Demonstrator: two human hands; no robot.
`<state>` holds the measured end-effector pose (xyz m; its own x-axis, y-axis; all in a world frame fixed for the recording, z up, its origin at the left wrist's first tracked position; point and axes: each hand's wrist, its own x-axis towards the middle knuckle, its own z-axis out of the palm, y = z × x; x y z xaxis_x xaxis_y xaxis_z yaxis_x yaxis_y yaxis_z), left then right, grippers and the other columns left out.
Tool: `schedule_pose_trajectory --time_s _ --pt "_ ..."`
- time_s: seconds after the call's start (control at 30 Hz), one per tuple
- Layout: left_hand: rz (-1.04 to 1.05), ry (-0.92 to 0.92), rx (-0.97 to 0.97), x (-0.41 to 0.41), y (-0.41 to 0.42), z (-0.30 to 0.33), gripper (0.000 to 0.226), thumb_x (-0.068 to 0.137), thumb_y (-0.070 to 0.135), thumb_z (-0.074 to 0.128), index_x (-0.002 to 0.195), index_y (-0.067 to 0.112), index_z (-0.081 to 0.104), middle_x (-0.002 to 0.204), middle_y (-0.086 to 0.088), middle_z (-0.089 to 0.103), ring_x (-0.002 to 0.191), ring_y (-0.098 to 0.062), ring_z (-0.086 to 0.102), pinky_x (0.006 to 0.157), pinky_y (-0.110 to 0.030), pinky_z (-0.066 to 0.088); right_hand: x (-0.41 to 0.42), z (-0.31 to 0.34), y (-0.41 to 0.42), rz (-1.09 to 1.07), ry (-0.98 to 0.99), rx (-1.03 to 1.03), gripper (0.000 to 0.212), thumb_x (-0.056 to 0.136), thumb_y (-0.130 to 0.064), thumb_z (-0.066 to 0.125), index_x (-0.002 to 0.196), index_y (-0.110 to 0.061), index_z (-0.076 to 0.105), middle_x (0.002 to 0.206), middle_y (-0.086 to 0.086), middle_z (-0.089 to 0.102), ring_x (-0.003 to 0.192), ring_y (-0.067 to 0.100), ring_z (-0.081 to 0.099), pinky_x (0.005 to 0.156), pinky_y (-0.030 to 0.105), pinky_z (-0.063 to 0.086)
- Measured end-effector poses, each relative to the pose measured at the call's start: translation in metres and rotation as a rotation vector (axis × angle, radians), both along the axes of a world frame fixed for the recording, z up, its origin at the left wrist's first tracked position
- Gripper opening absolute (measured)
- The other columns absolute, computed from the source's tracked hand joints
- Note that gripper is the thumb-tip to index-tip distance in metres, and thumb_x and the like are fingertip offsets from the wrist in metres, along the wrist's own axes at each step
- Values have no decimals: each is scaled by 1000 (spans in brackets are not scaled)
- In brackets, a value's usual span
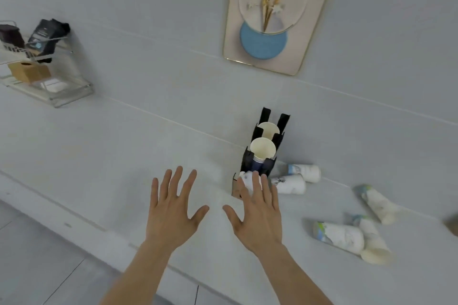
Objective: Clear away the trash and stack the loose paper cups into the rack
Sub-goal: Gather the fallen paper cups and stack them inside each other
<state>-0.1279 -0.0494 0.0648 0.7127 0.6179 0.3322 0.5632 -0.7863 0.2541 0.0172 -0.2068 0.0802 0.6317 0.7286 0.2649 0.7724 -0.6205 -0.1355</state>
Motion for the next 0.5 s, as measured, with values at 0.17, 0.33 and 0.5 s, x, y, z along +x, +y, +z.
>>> schedule_pose_trajectory --time_s 0.17,0.33,0.5 --pt "-159 -33 28 89 -51 17 85 86 72 45 157 28 27 164 -7 26 153 -33 19 124 -54 11 70 1 -64 -143 -8 85 70 96 -66 41 152 -25 46 165 15 34 156 35 23 125 55 25" --pt "-331 -60 19 176 -112 21 82 86 68 48 156 28 28 164 -3 28 153 -27 19 124 -52 16 141 -19 -134 -293 44 79 72 96 -65 41 156 -24 40 167 17 29 156 36 22 125 51 18" --pt "-442 6 -8 250 -167 5 84 85 66 52 156 29 27 163 -1 28 152 -27 22 123 -52 18 193 -38 -200 -447 181 85 70 95 -57 47 157 -26 36 166 15 30 154 36 26 124 50 28"
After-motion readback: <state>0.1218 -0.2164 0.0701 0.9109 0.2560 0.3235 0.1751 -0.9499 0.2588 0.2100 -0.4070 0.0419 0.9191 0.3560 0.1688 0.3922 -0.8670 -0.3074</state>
